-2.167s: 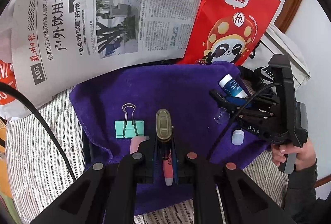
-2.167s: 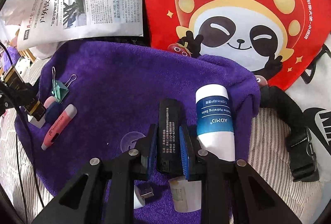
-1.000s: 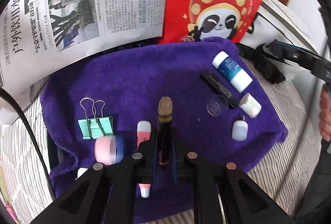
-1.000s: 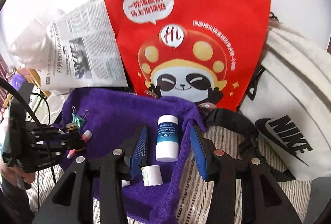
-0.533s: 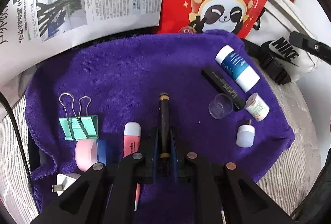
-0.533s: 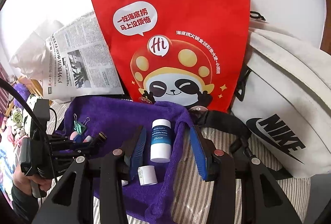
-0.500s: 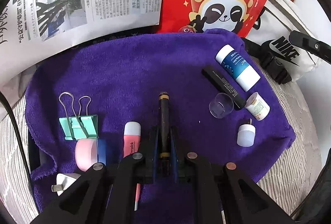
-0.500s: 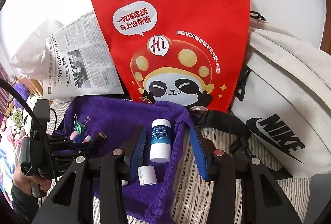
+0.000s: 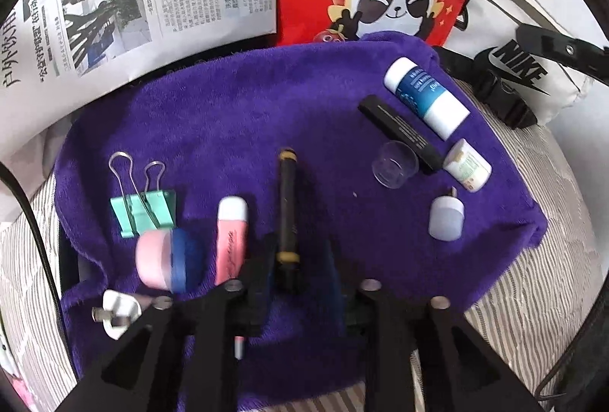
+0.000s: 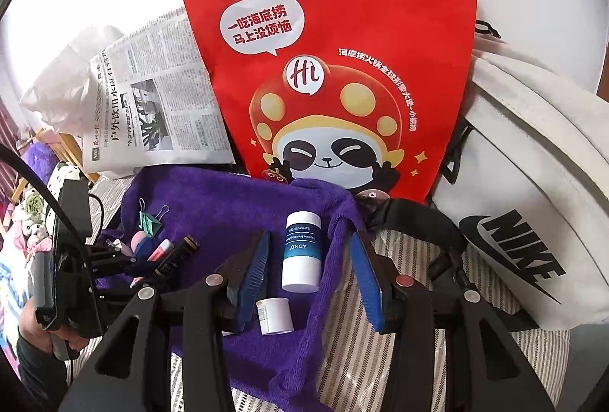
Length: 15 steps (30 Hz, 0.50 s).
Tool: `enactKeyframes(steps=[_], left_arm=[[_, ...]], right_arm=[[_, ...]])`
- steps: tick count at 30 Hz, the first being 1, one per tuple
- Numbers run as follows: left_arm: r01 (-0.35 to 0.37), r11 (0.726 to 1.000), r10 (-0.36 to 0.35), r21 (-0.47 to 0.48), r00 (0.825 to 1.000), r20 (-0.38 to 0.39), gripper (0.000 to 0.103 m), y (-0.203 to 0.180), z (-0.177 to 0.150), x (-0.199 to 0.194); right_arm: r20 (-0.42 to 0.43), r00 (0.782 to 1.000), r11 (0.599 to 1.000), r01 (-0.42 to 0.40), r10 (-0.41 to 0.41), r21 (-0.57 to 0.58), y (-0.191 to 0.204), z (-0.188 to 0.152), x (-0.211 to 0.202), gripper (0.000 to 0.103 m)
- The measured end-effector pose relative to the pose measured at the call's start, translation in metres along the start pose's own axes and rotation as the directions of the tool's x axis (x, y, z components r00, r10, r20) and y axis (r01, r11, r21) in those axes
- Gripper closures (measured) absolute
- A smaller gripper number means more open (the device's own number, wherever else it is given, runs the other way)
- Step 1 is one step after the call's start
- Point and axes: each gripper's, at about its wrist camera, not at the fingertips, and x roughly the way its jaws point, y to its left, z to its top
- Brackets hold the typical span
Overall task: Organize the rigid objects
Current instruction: 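Lower the box beside the pink marker and open the left gripper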
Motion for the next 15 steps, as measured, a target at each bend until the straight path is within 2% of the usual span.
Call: enactKeyframes(steps=[3, 7, 9, 11, 13, 15], left_arm=[[-0.014, 1.0, 0.014, 0.011, 1.0, 0.01, 0.065, -0.008, -0.009, -0.001], [-0.012, 1.0, 0.013, -0.018, 1.0, 0.026, 0.062, -0.008, -0.022, -0.016], [-0.039, 0.999, 0.041, -0.037, 0.998, 0.046, 0.046, -0.006, -0.03, -0.031], [-0.052, 0.998, 0.055, -0.046, 0.996, 0.069, 0.039, -0.004, -0.037, -0.047], [-0.052, 0.997, 0.057, -0.064, 0.994, 0.095, 0.033, -0.002, -0.049, -0.066], [-0.067, 0.995, 0.076, -0.08, 0.99, 0.118, 0.02, 0.001, -0.058, -0.082]], right_arm=[[-0.011, 1.0, 1.0, -0.002, 0.001, -0.012, 0.004, -0.001, 0.001, 0.056], [-0.04, 0.999, 0.999, 0.023, -0.024, -0.04, 0.013, -0.001, 0.007, 0.055], [-0.059, 0.997, 0.997, 0.049, -0.052, -0.066, 0.021, -0.001, 0.01, 0.055], [-0.068, 0.995, 0.994, 0.07, -0.076, -0.082, 0.027, -0.002, 0.01, 0.054], [-0.074, 0.993, 0.992, 0.088, -0.095, -0.09, 0.037, -0.004, 0.008, 0.046], [-0.064, 0.992, 0.99, 0.101, -0.108, -0.096, 0.047, -0.009, 0.004, 0.034]])
